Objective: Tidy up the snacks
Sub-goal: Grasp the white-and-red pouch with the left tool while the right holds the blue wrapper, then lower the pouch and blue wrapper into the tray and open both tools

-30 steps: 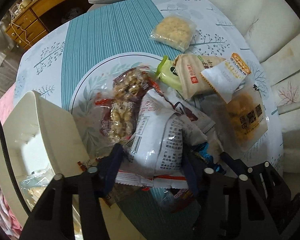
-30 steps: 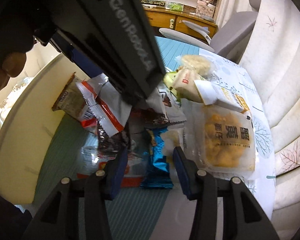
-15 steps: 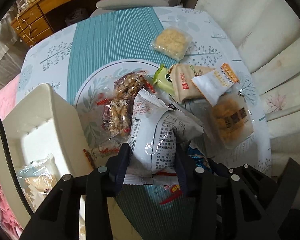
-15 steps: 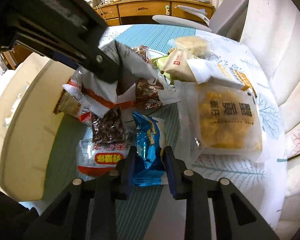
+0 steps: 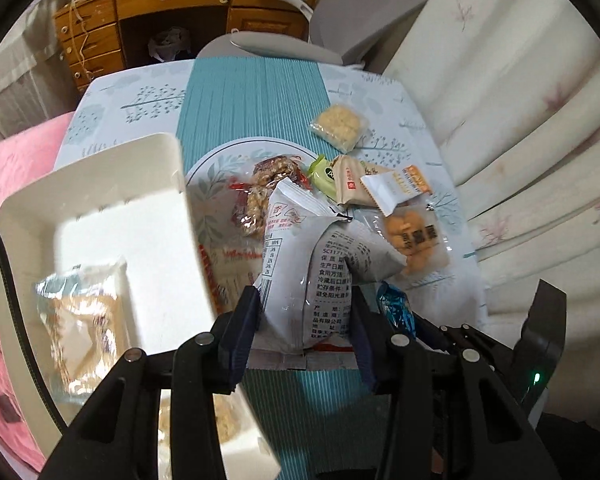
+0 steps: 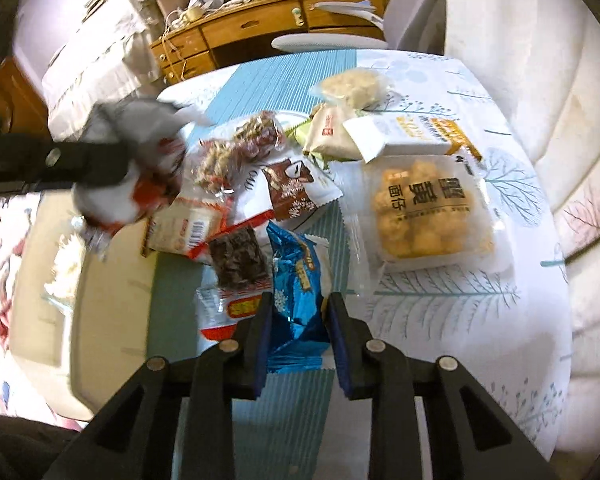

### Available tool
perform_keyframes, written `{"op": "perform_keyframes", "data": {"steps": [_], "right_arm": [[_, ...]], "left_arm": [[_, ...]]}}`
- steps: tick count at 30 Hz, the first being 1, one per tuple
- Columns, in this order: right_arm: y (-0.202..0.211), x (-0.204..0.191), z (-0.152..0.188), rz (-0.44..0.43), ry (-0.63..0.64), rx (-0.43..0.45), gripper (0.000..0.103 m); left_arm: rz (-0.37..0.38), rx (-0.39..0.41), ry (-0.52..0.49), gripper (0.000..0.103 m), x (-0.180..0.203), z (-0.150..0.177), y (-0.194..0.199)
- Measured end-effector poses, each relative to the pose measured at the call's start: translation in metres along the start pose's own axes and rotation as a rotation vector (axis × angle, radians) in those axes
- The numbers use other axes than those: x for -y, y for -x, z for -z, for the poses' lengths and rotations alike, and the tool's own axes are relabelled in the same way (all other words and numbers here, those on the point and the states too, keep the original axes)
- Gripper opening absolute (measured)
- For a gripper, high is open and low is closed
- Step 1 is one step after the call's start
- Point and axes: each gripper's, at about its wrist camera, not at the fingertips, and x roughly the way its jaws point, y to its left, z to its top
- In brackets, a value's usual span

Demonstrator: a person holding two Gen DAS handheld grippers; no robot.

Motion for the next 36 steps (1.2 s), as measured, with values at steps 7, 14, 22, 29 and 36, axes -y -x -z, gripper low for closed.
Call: {"op": "perform_keyframes", "data": {"steps": [7, 14, 22, 29, 36], "right_arm": [[0.033, -0.029, 0.008, -0.019, -0.008, 0.054, 0.026], [0.056, -0.074, 0.011, -0.06, 0.042, 0.105, 0.026], [0.071, -0.122, 0.016, -0.101, 0.136, 0.153, 0.027], [0.075, -0.154, 0.018, -0.138, 0.219, 0.173, 0.027], [0.074, -0.182, 0.021, -0.164, 0.29, 0.166, 0.027]], "left_arm": [[0.061, 0.085, 0.033, 0.043, -0.023, 0.028, 0.043], [0.055, 0.141, 0.069, 0.043, -0.053, 0.053, 0.075], [0.009, 0.187, 0.138, 0.043, -0.097, 0.084, 0.103], [-0.038, 0.201, 0.208, 0.043, -0.135, 0.109, 0.118], [-0.068, 0.203, 0.267, 0.043, -0.159, 0.129, 0.125]]}}
